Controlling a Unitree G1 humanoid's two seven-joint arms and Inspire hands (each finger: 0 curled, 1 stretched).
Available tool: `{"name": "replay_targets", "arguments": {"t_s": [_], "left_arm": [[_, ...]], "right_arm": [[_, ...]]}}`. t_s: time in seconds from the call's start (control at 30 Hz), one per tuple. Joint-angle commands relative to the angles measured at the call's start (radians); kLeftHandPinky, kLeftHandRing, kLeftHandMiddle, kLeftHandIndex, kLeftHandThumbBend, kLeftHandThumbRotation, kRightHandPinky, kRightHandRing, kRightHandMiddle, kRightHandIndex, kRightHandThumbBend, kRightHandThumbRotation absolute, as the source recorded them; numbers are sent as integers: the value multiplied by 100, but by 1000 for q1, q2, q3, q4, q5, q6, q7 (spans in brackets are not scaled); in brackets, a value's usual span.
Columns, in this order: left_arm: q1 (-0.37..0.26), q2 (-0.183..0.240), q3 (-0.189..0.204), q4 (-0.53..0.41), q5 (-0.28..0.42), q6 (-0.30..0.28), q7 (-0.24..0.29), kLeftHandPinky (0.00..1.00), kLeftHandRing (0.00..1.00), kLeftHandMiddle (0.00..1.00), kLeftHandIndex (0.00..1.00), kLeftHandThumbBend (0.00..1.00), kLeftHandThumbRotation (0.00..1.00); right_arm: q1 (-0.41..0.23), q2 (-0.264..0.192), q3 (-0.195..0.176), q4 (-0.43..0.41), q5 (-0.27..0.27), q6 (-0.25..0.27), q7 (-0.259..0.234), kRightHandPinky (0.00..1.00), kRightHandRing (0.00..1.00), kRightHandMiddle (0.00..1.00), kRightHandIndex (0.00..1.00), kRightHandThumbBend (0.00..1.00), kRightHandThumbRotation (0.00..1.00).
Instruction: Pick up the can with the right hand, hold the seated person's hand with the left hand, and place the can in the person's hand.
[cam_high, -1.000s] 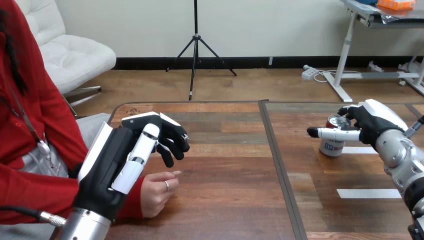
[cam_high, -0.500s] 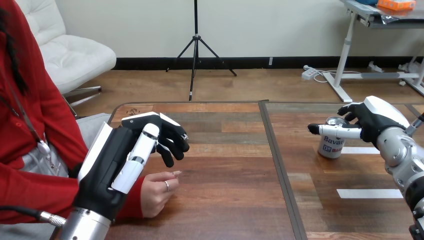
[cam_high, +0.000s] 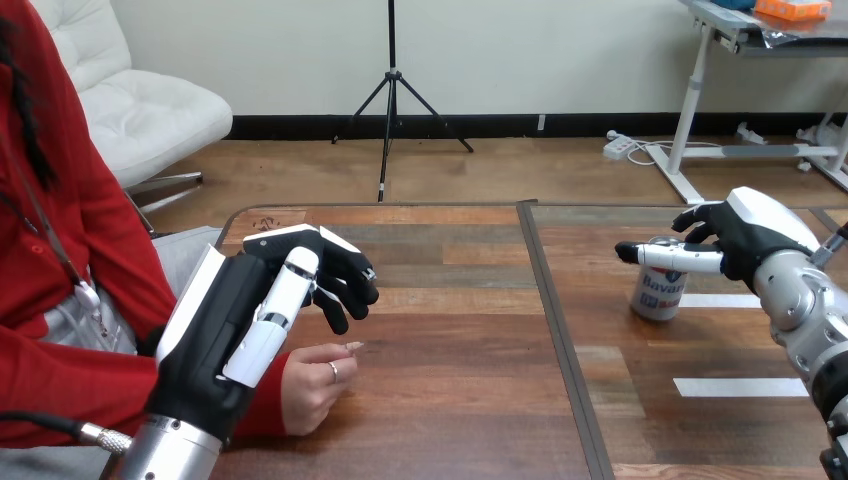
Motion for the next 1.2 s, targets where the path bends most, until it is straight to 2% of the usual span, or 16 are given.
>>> {"name": "replay_targets", "arguments": {"t_s": [0.0,0.63,1.17], "left_arm": [[-56,10,13,-32,-8,-13,1,33,43,46,43,0,95],[-59,11,14,-32,5,-4,9,33,42,46,43,0,95],[-59,13,17,-37,8,1,13,33,43,46,43,0,95]], "right_arm": [[-6,20,3,6,5,-7,23,64,71,74,77,100,71],[-12,16,-21,6,26,-8,9,58,65,68,66,100,63],[-21,14,-25,0,33,-25,-10,58,65,67,66,100,61]]}}
